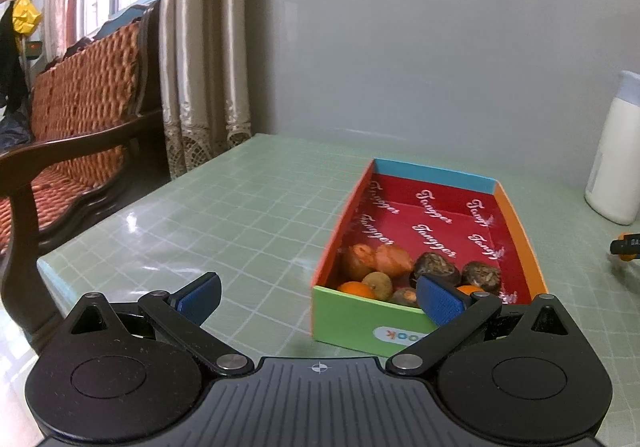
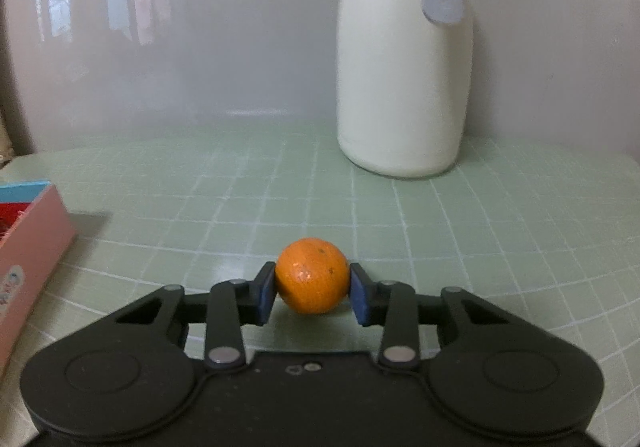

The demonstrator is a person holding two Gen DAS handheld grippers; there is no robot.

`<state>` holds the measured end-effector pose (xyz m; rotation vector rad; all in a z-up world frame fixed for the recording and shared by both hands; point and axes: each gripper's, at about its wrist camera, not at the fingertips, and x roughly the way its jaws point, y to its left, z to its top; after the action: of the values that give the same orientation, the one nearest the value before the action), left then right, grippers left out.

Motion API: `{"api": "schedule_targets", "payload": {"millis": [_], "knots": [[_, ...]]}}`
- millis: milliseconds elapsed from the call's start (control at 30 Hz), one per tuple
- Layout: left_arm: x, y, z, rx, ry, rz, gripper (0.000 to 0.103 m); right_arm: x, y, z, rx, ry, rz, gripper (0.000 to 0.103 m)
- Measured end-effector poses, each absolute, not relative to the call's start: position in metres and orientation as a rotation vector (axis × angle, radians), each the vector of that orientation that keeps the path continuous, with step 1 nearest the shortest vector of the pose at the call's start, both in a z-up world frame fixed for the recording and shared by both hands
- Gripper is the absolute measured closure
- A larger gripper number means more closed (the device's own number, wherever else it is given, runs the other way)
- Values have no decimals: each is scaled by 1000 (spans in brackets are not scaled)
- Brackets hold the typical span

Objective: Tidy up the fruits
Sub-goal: 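Carry the tangerine into the red box and open the right gripper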

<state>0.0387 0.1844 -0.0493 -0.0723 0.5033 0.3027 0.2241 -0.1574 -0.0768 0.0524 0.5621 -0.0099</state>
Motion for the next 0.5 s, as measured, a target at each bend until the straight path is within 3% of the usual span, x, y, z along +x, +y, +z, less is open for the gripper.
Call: {"api": "schedule_targets", "payload": {"millis": [500], "knots": [[12, 228, -47, -123, 495, 397, 0, 185, -41, -29, -34, 431, 321, 67]]}}
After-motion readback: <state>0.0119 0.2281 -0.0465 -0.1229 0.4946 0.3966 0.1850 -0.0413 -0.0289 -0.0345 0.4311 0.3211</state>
